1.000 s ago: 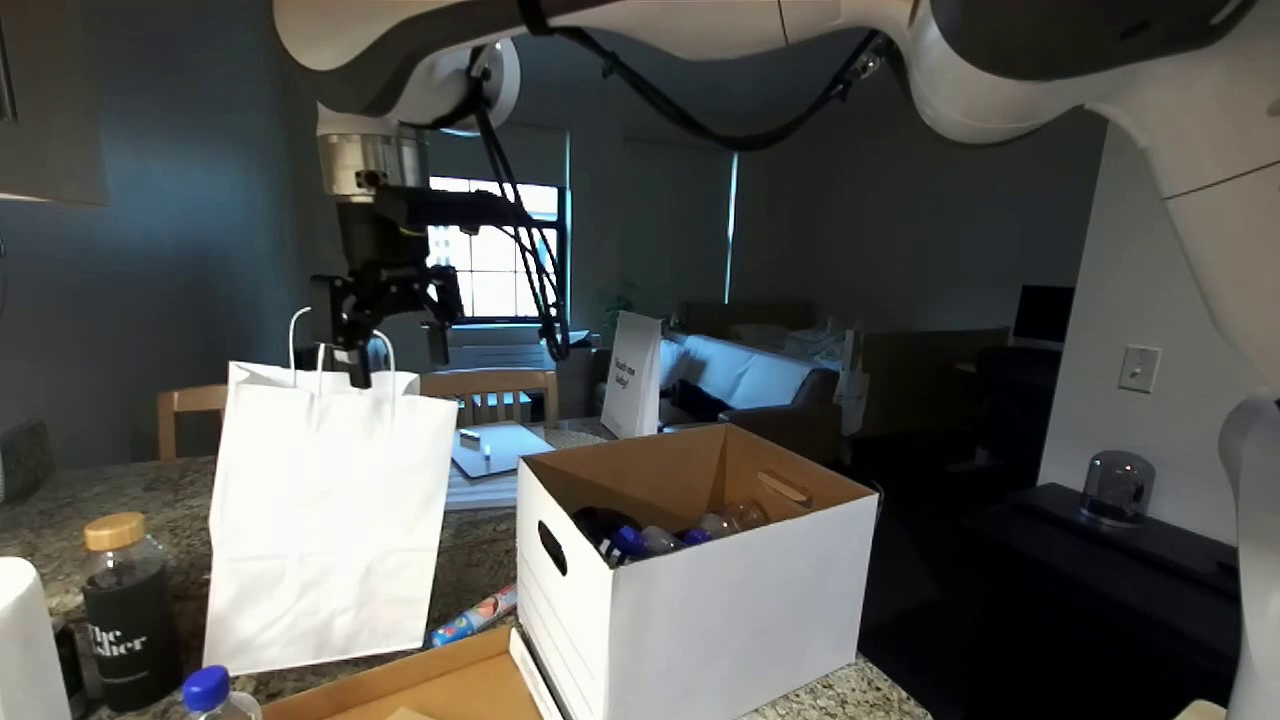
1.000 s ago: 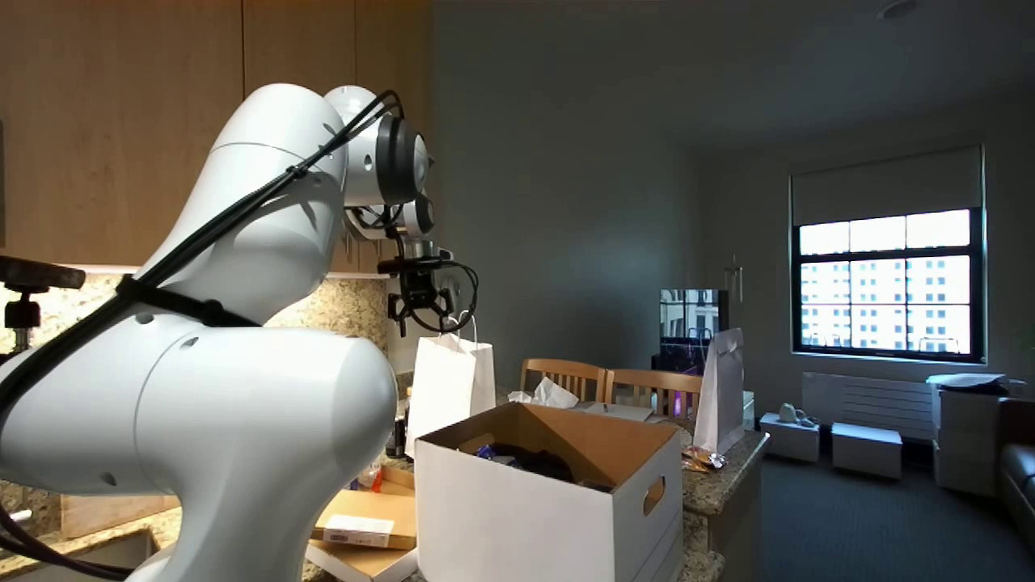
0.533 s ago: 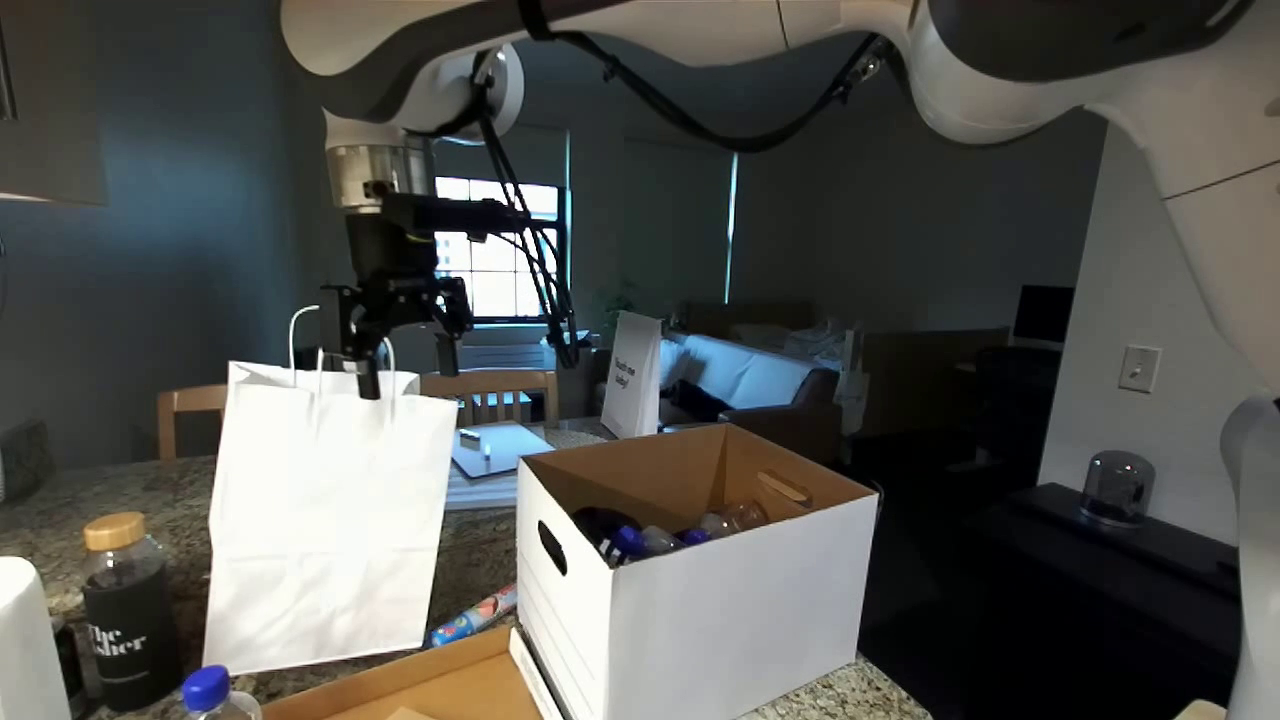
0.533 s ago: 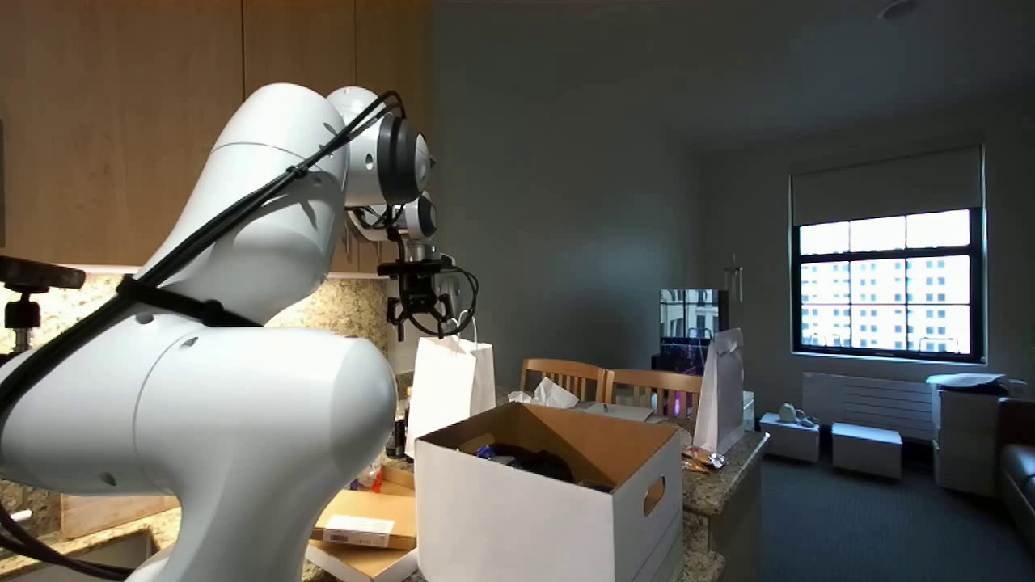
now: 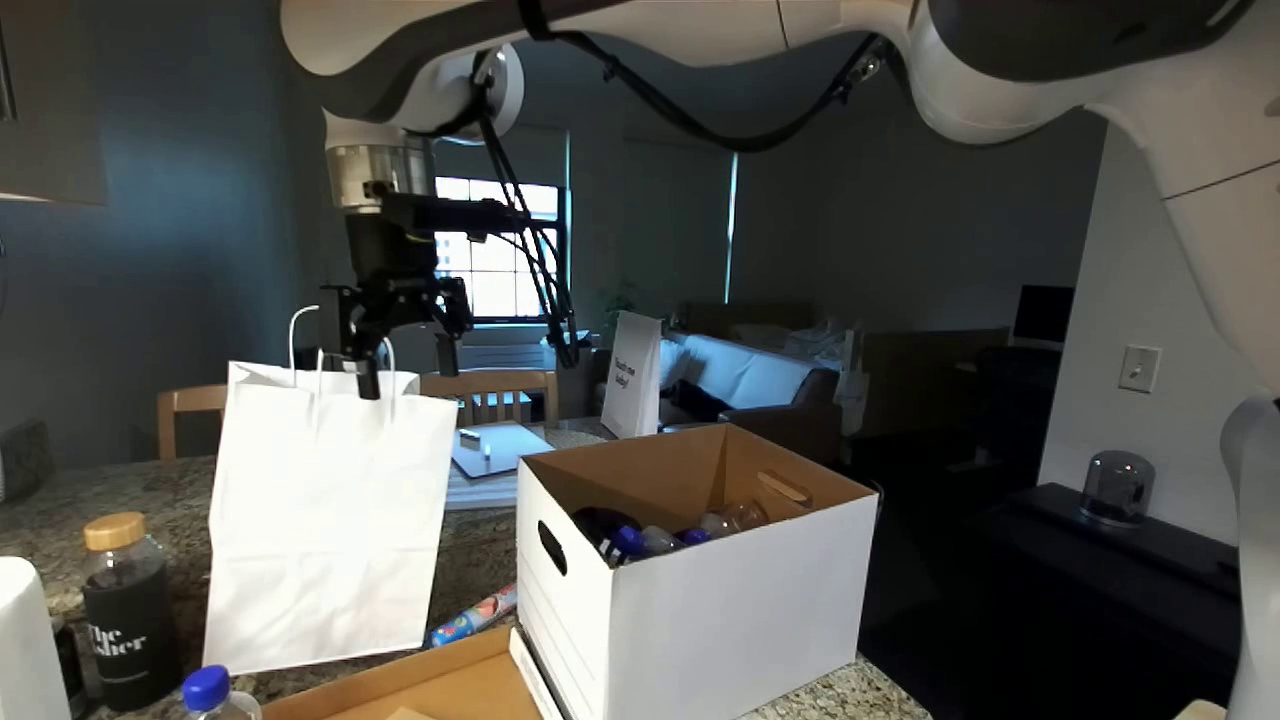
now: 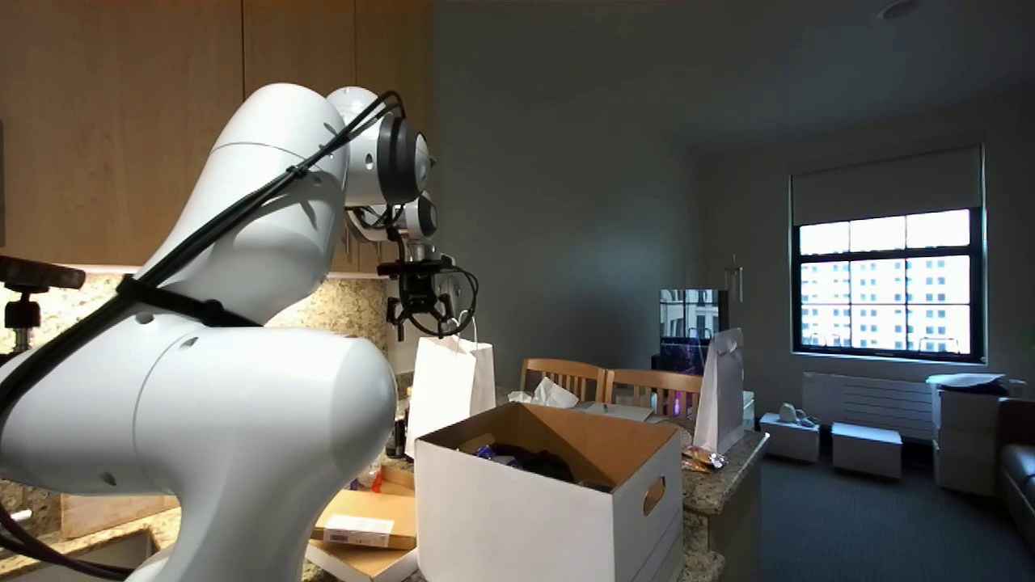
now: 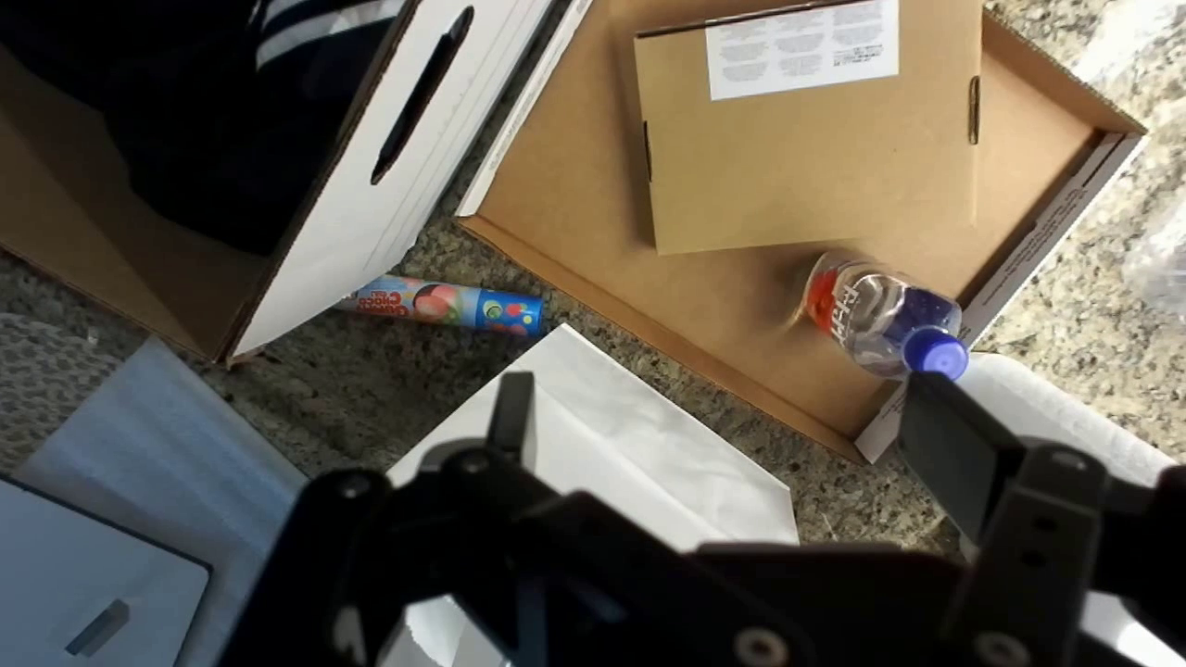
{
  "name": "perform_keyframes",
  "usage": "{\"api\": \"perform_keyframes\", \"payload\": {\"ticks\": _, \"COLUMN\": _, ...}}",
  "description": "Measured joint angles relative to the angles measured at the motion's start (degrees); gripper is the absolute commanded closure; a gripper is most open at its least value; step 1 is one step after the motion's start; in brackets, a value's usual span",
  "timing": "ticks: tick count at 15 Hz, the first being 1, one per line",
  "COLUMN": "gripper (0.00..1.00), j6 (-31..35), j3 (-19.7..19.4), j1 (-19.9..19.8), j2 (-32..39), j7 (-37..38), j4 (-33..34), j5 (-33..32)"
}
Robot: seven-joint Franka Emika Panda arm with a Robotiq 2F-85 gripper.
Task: Pick the bottle in the box and put it on the table, then put it back in the box
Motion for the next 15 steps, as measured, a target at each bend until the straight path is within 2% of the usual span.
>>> {"api": "perform_keyframes", "payload": {"ticks": 7, "gripper": 0.0, "j6": 0.0, "j3": 0.1, "j1": 0.0, "j2": 0.5, "j7": 0.0, "j4": 0.5, "j5": 0.0}}
{"api": "perform_keyframes", "payload": {"ticks": 12, "gripper": 0.0, "j6": 0.0, "j3": 3.3, "j1": -0.9, "j2": 3.7, "j7": 0.8, "j4": 4.4, "j5": 0.0}}
{"api": "perform_keyframes", "payload": {"ticks": 15, "gripper": 0.0, "j6": 0.3, "j3": 3.4, "j1": 0.4, "j2": 6.0, "j7": 2.4, "j4": 6.7, "j5": -0.1}}
